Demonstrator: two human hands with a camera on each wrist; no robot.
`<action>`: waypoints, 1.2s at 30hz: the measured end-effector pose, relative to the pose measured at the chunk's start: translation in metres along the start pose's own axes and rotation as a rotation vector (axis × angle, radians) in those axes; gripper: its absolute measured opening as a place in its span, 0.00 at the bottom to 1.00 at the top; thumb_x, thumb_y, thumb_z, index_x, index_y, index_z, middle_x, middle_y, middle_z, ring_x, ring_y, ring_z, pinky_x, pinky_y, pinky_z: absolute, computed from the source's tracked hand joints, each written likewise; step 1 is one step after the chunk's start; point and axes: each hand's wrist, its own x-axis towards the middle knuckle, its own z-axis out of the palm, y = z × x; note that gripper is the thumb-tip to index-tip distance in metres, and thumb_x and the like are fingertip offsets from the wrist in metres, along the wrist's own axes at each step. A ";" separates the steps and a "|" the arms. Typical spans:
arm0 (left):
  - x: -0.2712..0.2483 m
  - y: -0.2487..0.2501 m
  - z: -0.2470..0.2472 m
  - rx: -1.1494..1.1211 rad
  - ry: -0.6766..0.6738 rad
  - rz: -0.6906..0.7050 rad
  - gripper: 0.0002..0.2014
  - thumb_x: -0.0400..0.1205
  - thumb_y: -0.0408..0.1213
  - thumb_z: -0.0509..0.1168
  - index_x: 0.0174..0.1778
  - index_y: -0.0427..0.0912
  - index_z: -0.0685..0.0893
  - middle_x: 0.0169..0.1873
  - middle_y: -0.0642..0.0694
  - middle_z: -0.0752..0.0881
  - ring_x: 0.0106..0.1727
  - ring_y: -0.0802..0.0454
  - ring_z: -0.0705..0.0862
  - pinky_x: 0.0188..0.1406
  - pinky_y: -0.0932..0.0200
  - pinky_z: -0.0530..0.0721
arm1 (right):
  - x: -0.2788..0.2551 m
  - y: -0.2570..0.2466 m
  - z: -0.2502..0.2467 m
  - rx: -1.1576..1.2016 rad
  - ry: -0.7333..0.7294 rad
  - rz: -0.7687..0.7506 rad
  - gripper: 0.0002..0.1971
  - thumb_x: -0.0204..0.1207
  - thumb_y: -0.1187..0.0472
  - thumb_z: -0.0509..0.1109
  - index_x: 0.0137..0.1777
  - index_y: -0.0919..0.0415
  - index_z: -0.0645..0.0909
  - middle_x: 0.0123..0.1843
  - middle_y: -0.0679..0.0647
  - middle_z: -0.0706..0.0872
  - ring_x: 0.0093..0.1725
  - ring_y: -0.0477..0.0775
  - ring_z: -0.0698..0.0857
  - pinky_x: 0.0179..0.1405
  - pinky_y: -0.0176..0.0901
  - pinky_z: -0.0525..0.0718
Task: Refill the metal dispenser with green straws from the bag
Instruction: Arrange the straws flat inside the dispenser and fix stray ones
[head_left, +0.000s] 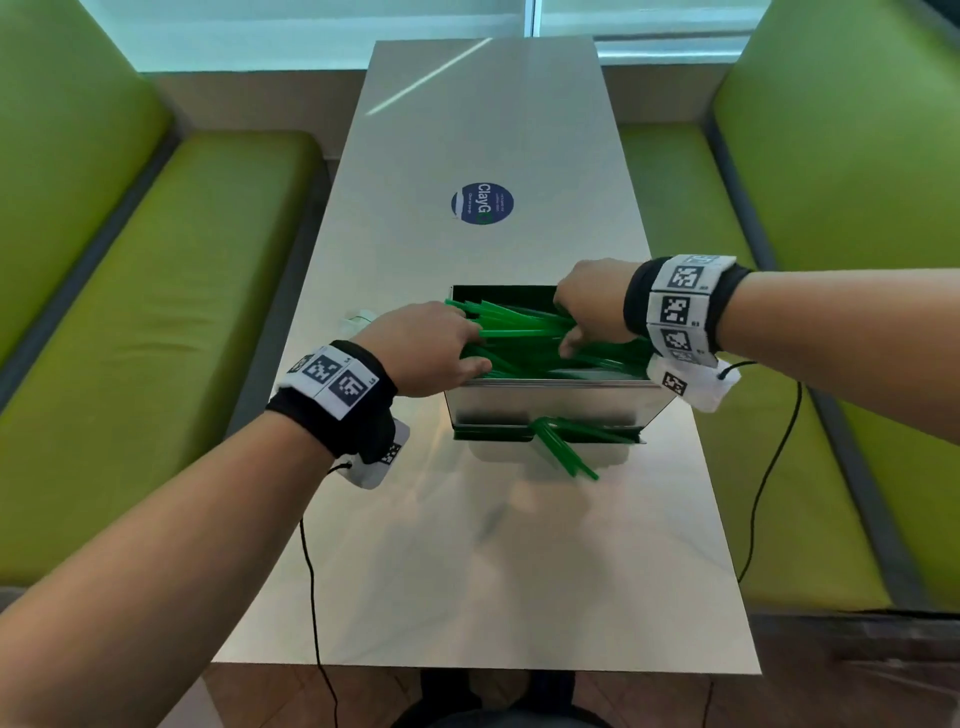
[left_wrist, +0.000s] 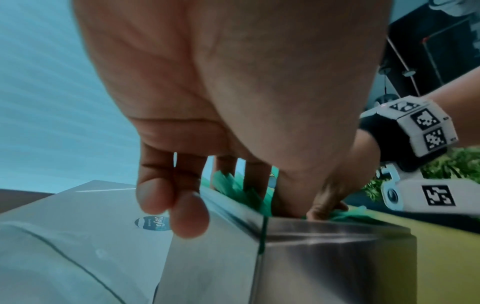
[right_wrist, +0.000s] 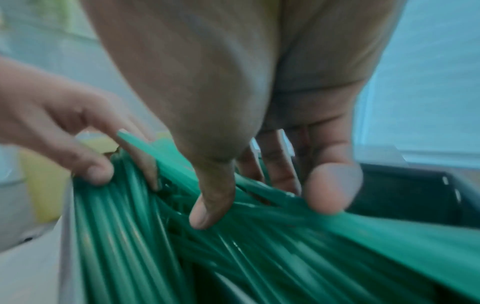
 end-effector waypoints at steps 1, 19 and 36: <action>0.000 -0.002 -0.002 -0.016 -0.006 -0.006 0.21 0.86 0.57 0.61 0.66 0.49 0.87 0.56 0.43 0.87 0.57 0.42 0.85 0.53 0.53 0.79 | 0.001 0.000 0.000 0.039 0.012 -0.007 0.31 0.73 0.35 0.71 0.60 0.64 0.85 0.52 0.58 0.89 0.44 0.57 0.81 0.41 0.44 0.78; -0.023 -0.017 0.024 -0.689 0.594 -0.075 0.07 0.77 0.31 0.76 0.47 0.48 0.91 0.44 0.54 0.92 0.39 0.55 0.88 0.46 0.54 0.88 | -0.001 -0.001 -0.004 0.018 0.243 -0.088 0.21 0.71 0.52 0.80 0.62 0.56 0.80 0.50 0.55 0.87 0.39 0.58 0.82 0.35 0.45 0.75; -0.020 -0.014 0.045 -0.656 0.222 -0.017 0.65 0.68 0.42 0.84 0.90 0.50 0.43 0.89 0.52 0.50 0.90 0.58 0.48 0.89 0.55 0.56 | -0.001 -0.045 -0.008 0.607 -0.157 -0.138 0.30 0.71 0.65 0.68 0.75 0.58 0.77 0.67 0.57 0.84 0.65 0.59 0.83 0.67 0.56 0.82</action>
